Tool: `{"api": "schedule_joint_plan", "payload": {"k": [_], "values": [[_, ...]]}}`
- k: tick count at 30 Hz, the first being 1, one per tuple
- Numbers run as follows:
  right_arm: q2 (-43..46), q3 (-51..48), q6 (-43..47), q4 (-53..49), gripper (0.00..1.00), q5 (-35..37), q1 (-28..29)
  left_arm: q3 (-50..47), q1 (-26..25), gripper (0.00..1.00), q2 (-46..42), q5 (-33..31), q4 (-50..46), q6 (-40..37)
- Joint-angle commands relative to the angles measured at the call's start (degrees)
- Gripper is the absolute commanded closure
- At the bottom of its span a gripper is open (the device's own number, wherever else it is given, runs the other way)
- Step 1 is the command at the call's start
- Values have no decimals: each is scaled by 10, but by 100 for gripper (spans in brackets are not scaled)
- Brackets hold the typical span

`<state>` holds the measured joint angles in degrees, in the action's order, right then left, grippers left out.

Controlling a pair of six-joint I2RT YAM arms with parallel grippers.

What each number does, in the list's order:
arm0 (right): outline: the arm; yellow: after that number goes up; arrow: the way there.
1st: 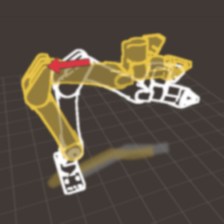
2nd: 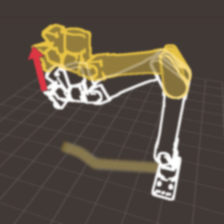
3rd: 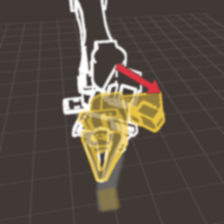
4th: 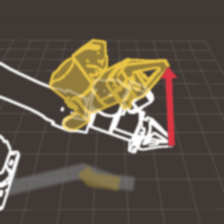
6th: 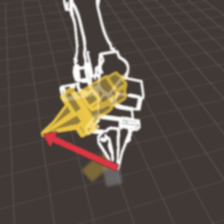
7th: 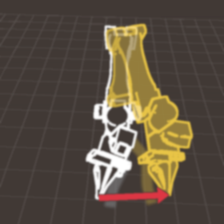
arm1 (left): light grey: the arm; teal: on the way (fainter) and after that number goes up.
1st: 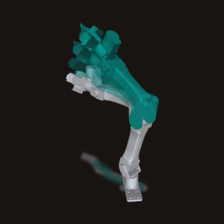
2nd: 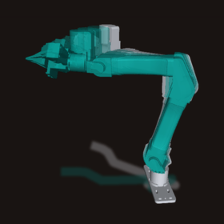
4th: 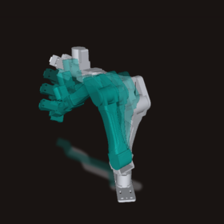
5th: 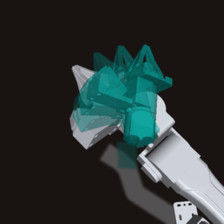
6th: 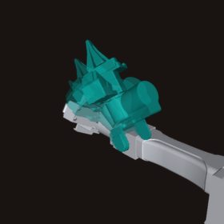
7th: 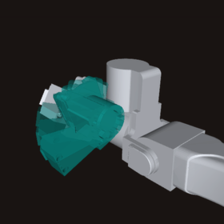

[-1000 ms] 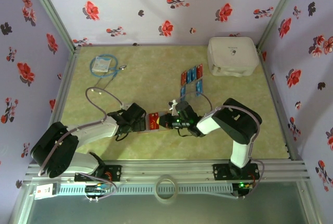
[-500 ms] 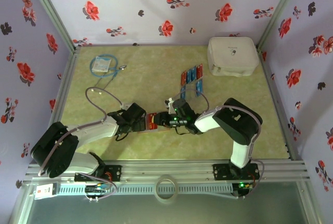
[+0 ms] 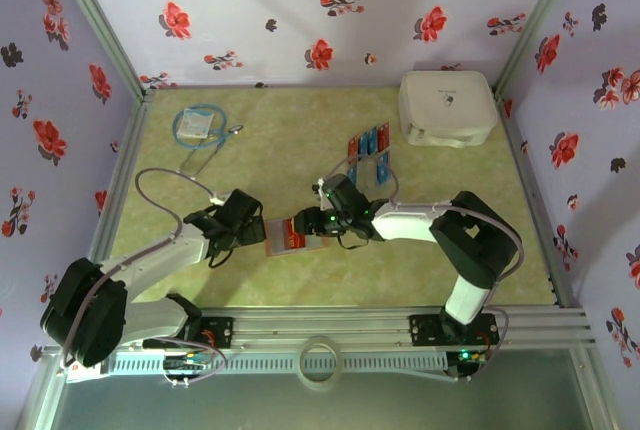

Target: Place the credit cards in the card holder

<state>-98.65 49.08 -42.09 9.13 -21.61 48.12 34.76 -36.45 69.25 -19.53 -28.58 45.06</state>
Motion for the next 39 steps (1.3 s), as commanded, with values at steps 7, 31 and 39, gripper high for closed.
{"api": "schedule_joint_plan", "payload": {"k": [7, 31, 39], "values": [[-17, 98, 74, -206, 91, 95, 4, -5, 10, 0, 22, -6, -25, -6], [-109, 181, 87, -262, 100, 113, 31, 38, 9, 0, 116, -27, -36, -28], [-124, 203, 90, -279, 100, 121, 48, 48, 8, 0, 136, -27, -28, -38]]}}
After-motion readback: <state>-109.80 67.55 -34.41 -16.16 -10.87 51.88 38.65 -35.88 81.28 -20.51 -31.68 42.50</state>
